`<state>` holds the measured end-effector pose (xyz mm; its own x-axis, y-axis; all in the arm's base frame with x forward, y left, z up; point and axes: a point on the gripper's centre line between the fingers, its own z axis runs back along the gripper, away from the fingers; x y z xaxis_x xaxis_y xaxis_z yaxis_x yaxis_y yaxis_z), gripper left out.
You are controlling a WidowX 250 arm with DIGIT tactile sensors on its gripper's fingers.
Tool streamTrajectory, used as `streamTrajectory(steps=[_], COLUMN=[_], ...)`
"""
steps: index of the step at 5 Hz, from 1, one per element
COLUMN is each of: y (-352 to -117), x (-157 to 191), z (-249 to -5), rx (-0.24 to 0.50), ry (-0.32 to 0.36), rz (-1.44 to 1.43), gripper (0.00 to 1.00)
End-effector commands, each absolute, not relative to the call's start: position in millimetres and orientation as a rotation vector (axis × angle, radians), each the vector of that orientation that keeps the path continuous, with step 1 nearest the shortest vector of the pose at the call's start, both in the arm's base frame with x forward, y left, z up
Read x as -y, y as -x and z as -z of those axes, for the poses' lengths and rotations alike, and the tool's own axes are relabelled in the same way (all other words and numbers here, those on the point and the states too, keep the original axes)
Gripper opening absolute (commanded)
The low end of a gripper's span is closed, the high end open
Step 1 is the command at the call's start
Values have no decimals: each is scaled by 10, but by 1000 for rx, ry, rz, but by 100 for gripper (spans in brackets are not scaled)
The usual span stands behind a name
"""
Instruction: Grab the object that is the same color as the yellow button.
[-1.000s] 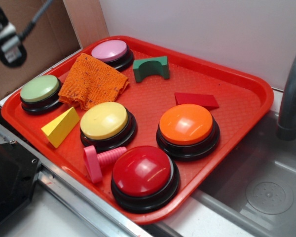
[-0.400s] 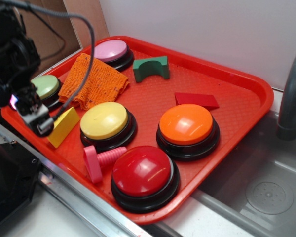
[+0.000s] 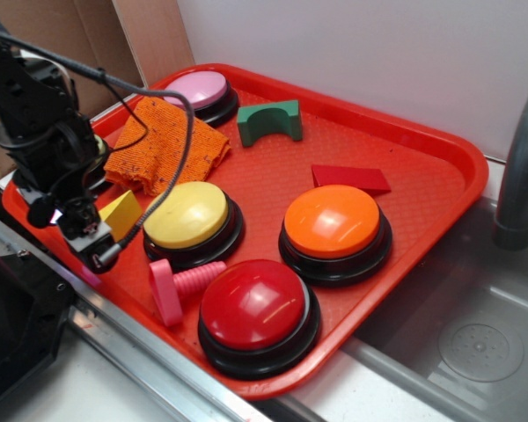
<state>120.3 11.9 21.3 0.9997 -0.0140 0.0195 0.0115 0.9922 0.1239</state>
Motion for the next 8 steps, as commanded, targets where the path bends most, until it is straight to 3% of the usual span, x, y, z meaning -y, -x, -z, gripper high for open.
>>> streamTrajectory(steps=[1,2,3,4,5,6,7,8], y=[-1323,-1322,-1311,-1321,-1366,-1408,-1607,-1888], x=[-162,-181,-185,-179,-193,-182,-104,97], z=[-53,3,5,-56,-172,-404,-686,-1030], rx=[38,26,29,26,-31,-39,-86,-37], ry=[-137,-132,-131,-140,-160,-151,-67,-30], rz=[6,-5,-13,-23,-1,-12,-12,-20], gripper=[100,100,0,0,0,0,0,0])
